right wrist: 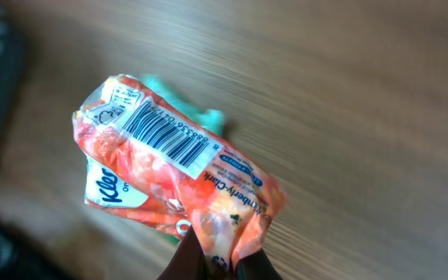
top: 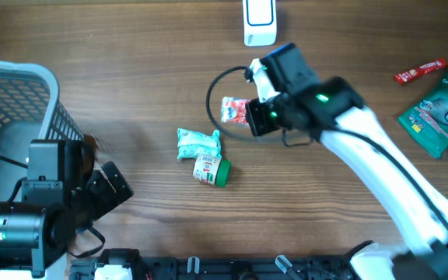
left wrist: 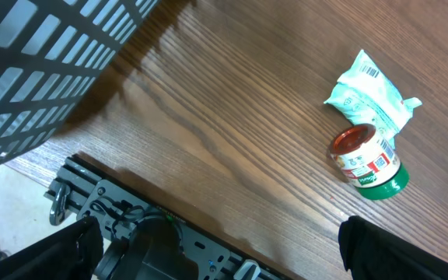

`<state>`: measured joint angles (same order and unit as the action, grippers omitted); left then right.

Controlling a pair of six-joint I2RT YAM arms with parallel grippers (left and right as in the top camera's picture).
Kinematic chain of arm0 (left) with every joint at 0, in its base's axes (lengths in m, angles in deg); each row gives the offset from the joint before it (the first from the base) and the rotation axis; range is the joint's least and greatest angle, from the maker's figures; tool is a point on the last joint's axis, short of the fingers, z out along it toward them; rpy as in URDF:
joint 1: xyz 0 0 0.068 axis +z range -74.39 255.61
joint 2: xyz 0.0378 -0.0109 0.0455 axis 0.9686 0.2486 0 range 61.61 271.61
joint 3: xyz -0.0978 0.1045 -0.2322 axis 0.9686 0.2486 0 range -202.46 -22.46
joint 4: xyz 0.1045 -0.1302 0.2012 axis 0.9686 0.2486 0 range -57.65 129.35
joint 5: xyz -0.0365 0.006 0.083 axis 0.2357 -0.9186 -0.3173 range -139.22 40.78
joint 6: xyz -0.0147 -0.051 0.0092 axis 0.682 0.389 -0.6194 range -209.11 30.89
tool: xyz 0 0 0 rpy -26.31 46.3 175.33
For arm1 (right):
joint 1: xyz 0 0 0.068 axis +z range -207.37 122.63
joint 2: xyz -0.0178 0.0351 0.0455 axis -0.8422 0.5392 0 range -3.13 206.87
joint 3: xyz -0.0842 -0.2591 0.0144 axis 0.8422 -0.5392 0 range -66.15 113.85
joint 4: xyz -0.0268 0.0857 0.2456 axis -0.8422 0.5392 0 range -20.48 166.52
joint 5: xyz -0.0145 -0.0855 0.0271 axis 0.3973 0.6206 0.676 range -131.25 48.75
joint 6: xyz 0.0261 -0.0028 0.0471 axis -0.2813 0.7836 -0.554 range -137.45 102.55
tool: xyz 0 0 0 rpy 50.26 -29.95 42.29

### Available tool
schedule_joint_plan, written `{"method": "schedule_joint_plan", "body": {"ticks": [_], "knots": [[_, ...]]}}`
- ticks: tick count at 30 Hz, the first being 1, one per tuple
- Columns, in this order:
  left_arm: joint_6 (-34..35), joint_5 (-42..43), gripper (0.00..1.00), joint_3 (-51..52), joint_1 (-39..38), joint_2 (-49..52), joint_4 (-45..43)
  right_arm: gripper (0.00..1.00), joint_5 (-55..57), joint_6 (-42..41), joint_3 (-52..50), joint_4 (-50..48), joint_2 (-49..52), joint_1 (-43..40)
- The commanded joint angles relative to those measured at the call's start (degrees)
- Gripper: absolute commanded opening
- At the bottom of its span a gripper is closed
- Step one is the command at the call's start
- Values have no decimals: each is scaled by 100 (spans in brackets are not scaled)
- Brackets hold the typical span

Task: Scan the item barcode
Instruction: 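Grasp the Kleenex tissue box with the right gripper, then hold the tissue box up against the scanner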

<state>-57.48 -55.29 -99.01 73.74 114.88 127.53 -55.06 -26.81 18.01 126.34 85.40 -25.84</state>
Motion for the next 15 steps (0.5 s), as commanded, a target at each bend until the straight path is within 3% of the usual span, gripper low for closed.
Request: {"method": "schedule_joint_plan", "body": {"ticks": [1,6,9,15], "knots": [[57,28,100,-11,-15,-4,2,4,-1296,2096,35,39,-1075,15],[57,28,100,-11,-15,-4,2,5,-1696,3530,35,22,-2542,15],[57,28,100,-11,-15,-4,2,4,-3220,5416,35,24,-2949,15],[57,28,100,-11,-15,-4,2,5,-3392,5685,35,87,-3025,15]]}}
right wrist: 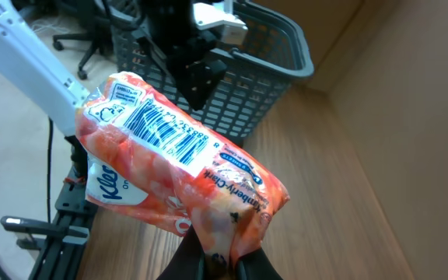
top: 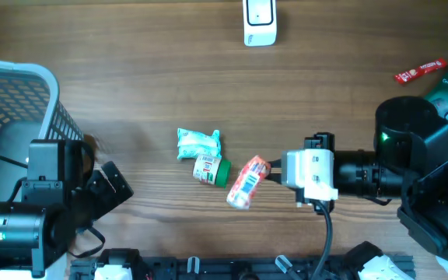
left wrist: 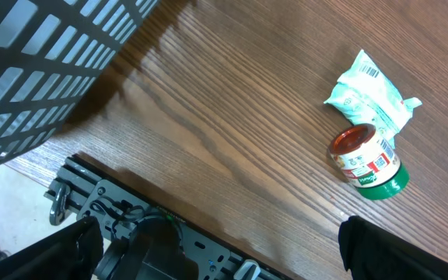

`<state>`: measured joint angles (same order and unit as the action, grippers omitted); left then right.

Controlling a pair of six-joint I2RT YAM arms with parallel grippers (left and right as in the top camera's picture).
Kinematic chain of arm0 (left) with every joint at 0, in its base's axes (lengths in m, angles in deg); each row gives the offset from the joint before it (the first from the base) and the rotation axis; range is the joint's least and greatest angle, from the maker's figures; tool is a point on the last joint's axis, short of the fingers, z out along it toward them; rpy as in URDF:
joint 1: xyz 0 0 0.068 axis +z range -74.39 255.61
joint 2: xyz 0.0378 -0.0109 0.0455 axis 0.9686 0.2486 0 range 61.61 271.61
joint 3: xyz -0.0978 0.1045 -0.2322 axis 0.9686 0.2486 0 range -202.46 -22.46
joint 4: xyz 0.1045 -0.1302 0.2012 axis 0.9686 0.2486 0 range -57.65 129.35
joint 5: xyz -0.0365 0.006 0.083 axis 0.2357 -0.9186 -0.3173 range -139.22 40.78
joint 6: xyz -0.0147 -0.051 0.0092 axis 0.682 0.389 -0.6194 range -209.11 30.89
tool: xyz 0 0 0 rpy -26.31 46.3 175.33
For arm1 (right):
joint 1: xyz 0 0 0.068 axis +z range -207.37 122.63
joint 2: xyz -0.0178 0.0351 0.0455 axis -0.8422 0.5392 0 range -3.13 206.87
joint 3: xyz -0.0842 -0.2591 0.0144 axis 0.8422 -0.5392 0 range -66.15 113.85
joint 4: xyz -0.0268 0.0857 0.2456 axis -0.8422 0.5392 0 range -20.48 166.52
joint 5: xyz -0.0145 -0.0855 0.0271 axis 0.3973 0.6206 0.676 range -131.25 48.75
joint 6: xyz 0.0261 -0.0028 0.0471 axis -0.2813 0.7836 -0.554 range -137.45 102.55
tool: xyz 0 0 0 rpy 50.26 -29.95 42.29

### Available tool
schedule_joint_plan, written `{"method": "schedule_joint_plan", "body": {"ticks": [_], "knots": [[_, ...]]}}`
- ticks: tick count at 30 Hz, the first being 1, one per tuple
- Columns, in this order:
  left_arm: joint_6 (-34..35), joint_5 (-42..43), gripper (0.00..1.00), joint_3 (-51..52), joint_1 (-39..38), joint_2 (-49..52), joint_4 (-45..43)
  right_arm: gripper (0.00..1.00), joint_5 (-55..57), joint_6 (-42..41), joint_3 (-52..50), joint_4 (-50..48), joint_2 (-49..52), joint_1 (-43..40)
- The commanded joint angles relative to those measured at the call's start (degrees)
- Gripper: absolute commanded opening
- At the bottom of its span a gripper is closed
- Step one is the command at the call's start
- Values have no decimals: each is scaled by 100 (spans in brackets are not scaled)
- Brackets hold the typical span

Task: Scan the item barcode
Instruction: 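Hold the tissue box up against the scanner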

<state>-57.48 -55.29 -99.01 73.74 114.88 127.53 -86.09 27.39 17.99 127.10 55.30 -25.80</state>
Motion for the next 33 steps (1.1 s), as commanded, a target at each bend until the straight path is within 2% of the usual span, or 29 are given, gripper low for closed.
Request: {"method": "schedule_joint_plan", "body": {"ticks": [1,3,5,7,9,12,17,18,19,21,26,28,29,33], "knots": [[57,28,100,-11,-15,-4,2,5,-284,297,37,11,-13,11],[57,28,100,-11,-15,-4,2,5,-264,131,37,9,74,7],[57,28,100,-11,-15,-4,2,4,-195,-1115,37,-81,313,7],[57,26,100,-11,-15,-4,2,4,1130,-3880,37,-291,892,7],[57,28,100,-11,-15,-4,2,5,3005,-7206,37,-310,1759,7],[57,28,100,-11,-15,-2,2,4,2833,-8776,37,-365,2566,-282],[57,28,100,-11,-15,-4,2,4,426,-9857,37,-555,3423,-1561],[57,26,100,-11,-15,-4,2,4,221,-10714,37,-343,3477,-1880],[57,28,100,-11,-15,-4,2,4,352,-11193,37,-319,3477,-1974],[57,28,100,-11,-15,-2,2,4,-81,-12177,37,-328,3495,-2105],[57,26,100,-11,-15,-4,2,4,-835,-12587,37,-1427,4044,-2227],[57,28,100,-11,-15,-4,2,4,-1416,-12594,37,-2168,4605,-2245],[57,28,100,-11,-15,-4,2,4,-1698,-12747,37,-3233,5045,-2262],[57,28,100,-11,-15,-4,2,5,-1445,-14227,37,-6618,6039,-2295]]}}
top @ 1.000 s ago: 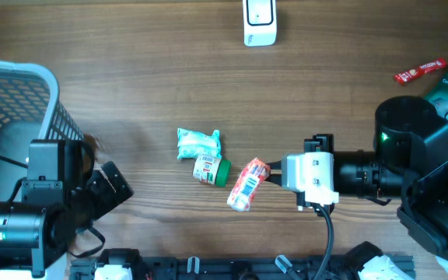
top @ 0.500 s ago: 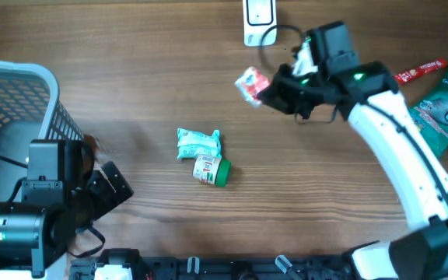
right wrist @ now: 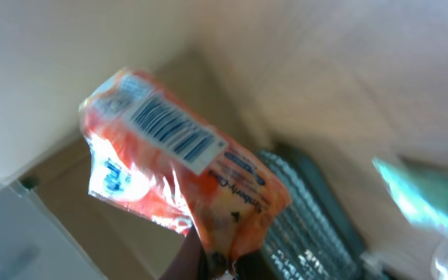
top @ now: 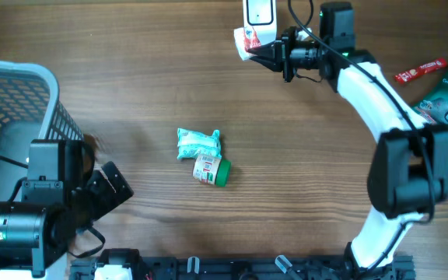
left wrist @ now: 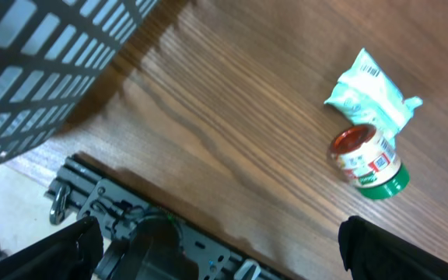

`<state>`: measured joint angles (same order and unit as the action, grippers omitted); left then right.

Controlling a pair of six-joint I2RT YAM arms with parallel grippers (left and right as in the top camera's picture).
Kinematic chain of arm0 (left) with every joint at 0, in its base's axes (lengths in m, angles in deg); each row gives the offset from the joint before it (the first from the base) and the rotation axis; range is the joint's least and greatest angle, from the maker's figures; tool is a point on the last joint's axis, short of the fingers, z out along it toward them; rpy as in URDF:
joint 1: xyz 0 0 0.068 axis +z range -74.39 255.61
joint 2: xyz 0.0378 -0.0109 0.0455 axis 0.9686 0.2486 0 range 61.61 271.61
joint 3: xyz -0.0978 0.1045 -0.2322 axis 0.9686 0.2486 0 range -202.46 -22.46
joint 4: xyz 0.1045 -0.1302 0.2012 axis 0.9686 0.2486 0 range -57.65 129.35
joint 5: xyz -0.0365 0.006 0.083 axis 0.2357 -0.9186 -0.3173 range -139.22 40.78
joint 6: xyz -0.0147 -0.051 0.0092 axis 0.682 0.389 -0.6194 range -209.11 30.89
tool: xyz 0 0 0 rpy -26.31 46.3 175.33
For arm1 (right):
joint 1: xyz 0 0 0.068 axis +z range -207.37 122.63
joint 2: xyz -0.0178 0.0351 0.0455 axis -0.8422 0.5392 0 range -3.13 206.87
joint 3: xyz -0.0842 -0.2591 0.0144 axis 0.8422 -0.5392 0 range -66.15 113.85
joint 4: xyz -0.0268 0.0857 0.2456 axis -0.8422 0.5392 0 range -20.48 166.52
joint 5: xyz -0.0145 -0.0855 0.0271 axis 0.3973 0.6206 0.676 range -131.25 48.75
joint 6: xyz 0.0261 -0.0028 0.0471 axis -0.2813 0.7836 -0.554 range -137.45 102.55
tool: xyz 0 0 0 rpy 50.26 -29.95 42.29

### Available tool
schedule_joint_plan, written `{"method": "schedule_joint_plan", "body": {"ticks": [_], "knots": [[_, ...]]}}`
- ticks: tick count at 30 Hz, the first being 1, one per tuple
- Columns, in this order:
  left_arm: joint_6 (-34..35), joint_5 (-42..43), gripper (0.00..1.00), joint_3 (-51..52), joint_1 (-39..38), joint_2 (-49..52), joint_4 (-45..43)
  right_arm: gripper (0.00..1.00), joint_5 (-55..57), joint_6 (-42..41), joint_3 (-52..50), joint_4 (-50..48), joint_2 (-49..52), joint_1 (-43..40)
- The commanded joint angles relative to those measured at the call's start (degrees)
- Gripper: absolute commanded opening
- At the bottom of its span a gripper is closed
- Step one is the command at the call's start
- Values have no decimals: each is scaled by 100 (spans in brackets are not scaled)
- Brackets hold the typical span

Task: Scan the item barcode
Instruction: 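Hold the tissue box up against the scanner, then move the tissue box to the right side and release it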

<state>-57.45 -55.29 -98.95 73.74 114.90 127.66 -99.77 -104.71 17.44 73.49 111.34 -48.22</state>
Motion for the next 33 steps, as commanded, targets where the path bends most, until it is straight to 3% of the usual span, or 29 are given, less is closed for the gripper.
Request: {"method": "schedule_joint_plan", "body": {"ticks": [1,6,15,20,21,25,27,30,33], "knots": [[55,28,100,-17,-15,-7,-11,5,83,-1226,92,-1770,542,-63],[55,28,100,-17,-15,-7,-11,4,1659,-1679,177,-2046,892,-164],[55,28,100,-17,-15,-7,-11,5,1829,-2092,2057,-1976,2579,-55],[55,28,100,-17,-15,-7,-11,5,2041,-1534,2090,-1716,2605,66],[55,28,100,-17,-15,-7,-11,5,2124,-1091,2124,-1613,2601,76],[55,28,100,-17,-15,-7,-11,5,2448,339,2258,105,1923,-260],[55,28,100,-17,-15,-7,-11,4,3335,903,2258,1456,1255,-588],[55,28,100,-17,-15,-7,-11,4,5694,1126,2258,3884,267,-1217],[55,28,100,-17,-15,-7,-11,5,7125,1189,2258,4835,114,-1773]]}}
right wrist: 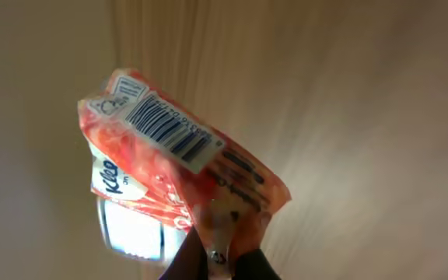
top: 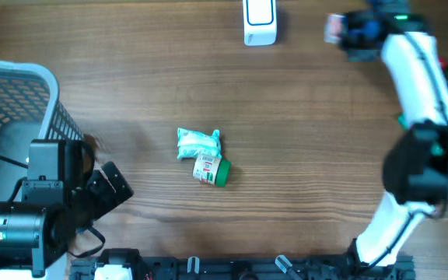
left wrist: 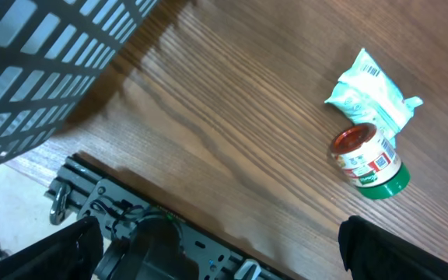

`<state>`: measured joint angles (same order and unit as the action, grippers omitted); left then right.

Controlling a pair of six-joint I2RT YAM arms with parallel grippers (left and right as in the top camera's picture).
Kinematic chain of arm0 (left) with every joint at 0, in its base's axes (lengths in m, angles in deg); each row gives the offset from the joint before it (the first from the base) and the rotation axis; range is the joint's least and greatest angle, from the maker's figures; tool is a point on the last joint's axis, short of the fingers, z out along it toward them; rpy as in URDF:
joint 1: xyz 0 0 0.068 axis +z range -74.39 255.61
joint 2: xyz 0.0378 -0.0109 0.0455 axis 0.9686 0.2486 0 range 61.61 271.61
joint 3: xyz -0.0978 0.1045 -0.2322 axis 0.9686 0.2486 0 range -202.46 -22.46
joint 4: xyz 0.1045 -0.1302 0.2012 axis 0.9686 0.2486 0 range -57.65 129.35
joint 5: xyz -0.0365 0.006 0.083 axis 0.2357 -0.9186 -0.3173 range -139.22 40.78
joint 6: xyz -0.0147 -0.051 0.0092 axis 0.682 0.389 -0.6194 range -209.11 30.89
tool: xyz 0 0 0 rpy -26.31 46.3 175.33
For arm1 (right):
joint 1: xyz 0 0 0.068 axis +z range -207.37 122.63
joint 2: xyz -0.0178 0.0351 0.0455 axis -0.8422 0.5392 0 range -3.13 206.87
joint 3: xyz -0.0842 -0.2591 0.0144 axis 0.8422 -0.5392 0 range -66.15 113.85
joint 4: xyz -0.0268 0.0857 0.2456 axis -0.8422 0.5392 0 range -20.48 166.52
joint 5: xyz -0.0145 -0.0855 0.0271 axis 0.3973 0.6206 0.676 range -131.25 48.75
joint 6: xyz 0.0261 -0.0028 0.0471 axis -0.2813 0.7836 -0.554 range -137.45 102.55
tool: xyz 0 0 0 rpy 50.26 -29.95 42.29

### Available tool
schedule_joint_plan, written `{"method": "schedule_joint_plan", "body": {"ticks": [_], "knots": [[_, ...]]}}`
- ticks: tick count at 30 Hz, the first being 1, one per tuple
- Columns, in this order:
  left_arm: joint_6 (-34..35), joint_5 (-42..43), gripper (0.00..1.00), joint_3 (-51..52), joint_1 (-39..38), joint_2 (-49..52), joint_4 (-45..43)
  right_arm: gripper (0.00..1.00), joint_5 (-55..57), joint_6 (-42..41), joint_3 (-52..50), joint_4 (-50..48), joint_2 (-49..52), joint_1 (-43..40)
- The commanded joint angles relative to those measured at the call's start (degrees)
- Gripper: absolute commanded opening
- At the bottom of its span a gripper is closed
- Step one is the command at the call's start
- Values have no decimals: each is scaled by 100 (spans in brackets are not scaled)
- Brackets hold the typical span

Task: Scan the item barcode
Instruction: 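Move the tissue box to the right side and release it, then grasp the mint wet-wipe pack with the right gripper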

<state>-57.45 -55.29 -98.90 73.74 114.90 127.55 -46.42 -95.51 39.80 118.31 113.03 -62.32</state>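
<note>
My right gripper (right wrist: 220,263) is shut on the lower end of an orange-red tissue packet (right wrist: 162,167), whose barcode label (right wrist: 166,131) faces the wrist camera. In the overhead view the packet (top: 334,29) hangs at the far edge of the table, to the right of the white scanner (top: 259,21). The scanner (right wrist: 131,232) shows blurred behind the packet. My left gripper (left wrist: 224,257) is open at the near left corner, holding nothing.
A grey mesh basket (top: 14,101) stands at the left. Mid-table lie a teal packet (top: 198,142) and a green-lidded jar (top: 211,169), which touch each other. Other packets, among them a green pouch, lie at the right edge, partly hidden by my right arm.
My right gripper, holding the orange packet, was at the scanner's left side and is now to the right of the scanner. The left arm and the items mid-table have not moved.
The right gripper held the orange packet above mid-table near the teal packet. Then it held it low, near the front by the jar. After that the packet was up against the scanner at the far edge, and now it is to the scanner's right.
</note>
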Motion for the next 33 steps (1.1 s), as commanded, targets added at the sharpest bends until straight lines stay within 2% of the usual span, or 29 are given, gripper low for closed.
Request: {"method": "schedule_joint_plan", "body": {"ticks": [1,3,6,7,8,9,10,11,13,15,17,19,21,22,26,29,31,33], "knots": [[55,28,100,-22,-15,-7,0,5,2188,409,-26,566,2,-627],[55,28,100,-22,-15,-7,0,5,2675,660,-295,573,197,-1211],[55,28,100,-22,-15,-7,0,6,2321,1390,-619,166,546,-1663],[55,28,100,-22,-15,-4,0,11,2146,1552,-691,44,680,-1744],[55,28,100,-22,-15,-7,0,22,2122,1716,-710,-11,833,-1779],[52,28,100,-22,-15,-7,0,38,2186,1882,-710,-50,894,-1784],[55,28,100,-22,-15,-7,0,63,2177,2214,-708,-170,898,-1784],[55,28,100,-22,-15,-7,0,79,2105,2785,-584,-240,852,-1777],[55,28,100,-22,-15,-7,0,98,1937,3204,-164,24,708,-1762],[55,28,100,-22,-15,-4,0,99,1373,3145,238,455,321,-1744],[55,28,100,-22,-15,-4,0,99,184,3259,282,660,-260,-1659],[55,28,100,-22,-15,-7,0,99,-896,3952,282,769,-525,-1447],[55,28,100,-22,-15,-7,0,100,-2385,5200,278,1104,-581,-1029],[55,28,100,-22,-15,-7,0,99,-2752,5648,232,1416,-579,-708],[55,28,100,-22,-15,-7,0,99,-2774,6596,-9,1991,-579,686],[55,28,100,-22,-15,-7,0,98,-2736,8135,-682,1727,-579,2041],[55,28,100,-22,-15,-7,0,98,-2129,8293,-1255,1215,-579,2780],[55,28,100,-22,-15,-7,0,92,-1593,7834,-1897,531,-577,3456]]}}
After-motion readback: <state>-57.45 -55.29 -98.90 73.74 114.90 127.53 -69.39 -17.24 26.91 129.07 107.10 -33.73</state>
